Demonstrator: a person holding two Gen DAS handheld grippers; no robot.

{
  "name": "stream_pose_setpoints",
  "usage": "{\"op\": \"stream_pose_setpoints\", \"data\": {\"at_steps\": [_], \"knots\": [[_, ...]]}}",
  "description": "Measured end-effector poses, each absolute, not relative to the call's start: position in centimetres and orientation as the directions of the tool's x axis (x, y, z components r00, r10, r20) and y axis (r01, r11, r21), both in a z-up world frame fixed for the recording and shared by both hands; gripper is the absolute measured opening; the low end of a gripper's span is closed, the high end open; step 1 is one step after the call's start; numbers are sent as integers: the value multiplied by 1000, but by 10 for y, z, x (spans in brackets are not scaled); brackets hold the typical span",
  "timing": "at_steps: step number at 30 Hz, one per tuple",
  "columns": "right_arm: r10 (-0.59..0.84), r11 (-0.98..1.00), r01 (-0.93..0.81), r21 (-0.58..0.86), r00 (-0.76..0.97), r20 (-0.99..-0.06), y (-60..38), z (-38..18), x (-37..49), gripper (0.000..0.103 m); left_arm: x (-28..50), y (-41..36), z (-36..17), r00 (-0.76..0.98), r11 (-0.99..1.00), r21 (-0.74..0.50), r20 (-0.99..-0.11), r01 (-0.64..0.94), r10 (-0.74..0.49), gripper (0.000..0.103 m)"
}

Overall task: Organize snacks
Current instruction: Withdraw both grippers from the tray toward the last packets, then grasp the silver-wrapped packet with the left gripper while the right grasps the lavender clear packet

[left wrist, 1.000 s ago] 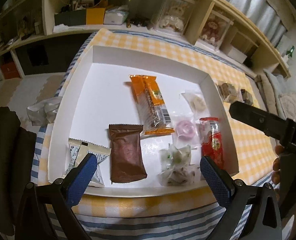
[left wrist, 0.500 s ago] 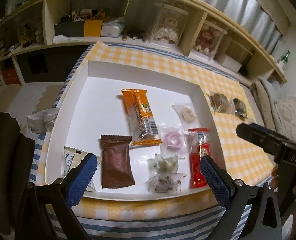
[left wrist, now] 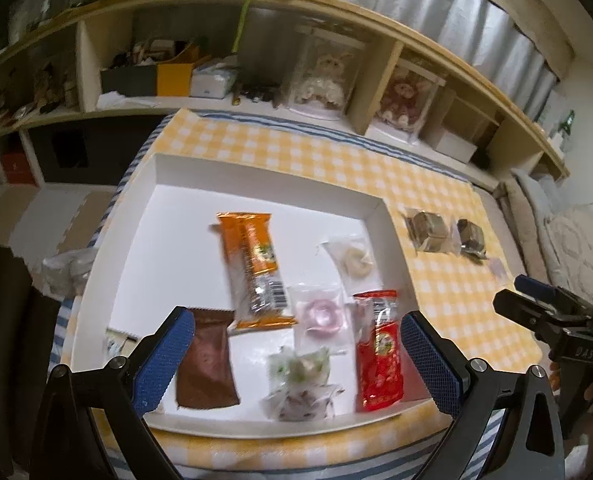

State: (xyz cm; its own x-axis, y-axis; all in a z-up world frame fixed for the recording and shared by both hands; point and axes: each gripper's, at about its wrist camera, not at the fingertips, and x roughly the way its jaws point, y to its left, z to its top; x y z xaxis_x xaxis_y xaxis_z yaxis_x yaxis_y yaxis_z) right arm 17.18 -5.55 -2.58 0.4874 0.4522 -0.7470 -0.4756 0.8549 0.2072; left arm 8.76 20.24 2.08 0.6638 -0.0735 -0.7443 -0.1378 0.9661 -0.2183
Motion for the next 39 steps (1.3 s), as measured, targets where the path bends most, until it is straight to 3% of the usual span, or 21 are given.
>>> {"op": "stream_pose_setpoints", "data": {"at_steps": [17, 27, 39], "knots": [[343, 919, -369, 142, 564, -751, -153, -44, 207, 103, 185, 114, 3, 679, 983, -180, -719, 22, -147, 103], [274, 959, -229, 167, 596, -755, -225, -63, 242, 103, 274, 40, -24, 635, 980, -138, -747, 141, -197, 103], [144, 985, -10, 172, 597, -789, -289, -110, 274, 103, 402, -21, -52, 570, 965, -178, -780, 194, -258, 103]]}}
